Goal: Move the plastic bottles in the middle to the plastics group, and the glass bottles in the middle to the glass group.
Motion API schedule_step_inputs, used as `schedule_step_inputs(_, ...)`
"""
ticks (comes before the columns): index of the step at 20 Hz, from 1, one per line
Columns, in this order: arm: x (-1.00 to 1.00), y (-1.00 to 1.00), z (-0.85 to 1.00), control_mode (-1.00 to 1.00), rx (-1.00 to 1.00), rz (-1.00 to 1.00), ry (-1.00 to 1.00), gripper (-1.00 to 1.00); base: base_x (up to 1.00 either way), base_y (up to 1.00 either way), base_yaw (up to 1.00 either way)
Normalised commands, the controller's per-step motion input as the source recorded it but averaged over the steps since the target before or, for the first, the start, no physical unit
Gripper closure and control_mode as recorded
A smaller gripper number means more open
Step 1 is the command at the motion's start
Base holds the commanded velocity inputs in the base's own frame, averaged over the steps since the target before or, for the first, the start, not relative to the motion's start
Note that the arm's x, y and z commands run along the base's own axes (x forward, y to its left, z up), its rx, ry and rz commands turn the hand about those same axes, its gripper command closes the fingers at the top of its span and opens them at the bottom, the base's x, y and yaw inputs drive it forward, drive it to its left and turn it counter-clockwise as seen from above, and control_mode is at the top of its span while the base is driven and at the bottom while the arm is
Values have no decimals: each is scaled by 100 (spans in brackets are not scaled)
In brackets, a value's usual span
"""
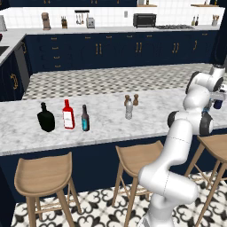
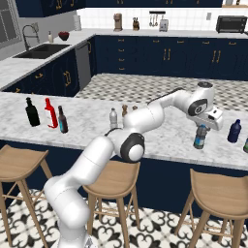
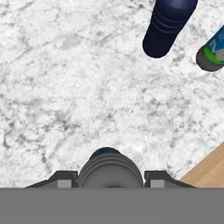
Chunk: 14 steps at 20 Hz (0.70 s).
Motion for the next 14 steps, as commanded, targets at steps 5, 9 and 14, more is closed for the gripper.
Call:
schedule_step_inputs(5, 0, 0, -20, -100, 1, 0, 0, 100, 0, 0, 0)
schedule_step_inputs(9, 0, 0, -22, -100, 0, 0, 0, 100, 0, 0, 0)
schedule_step_inputs(14, 0, 0, -21, -100, 0, 0, 0, 100, 0, 0, 0)
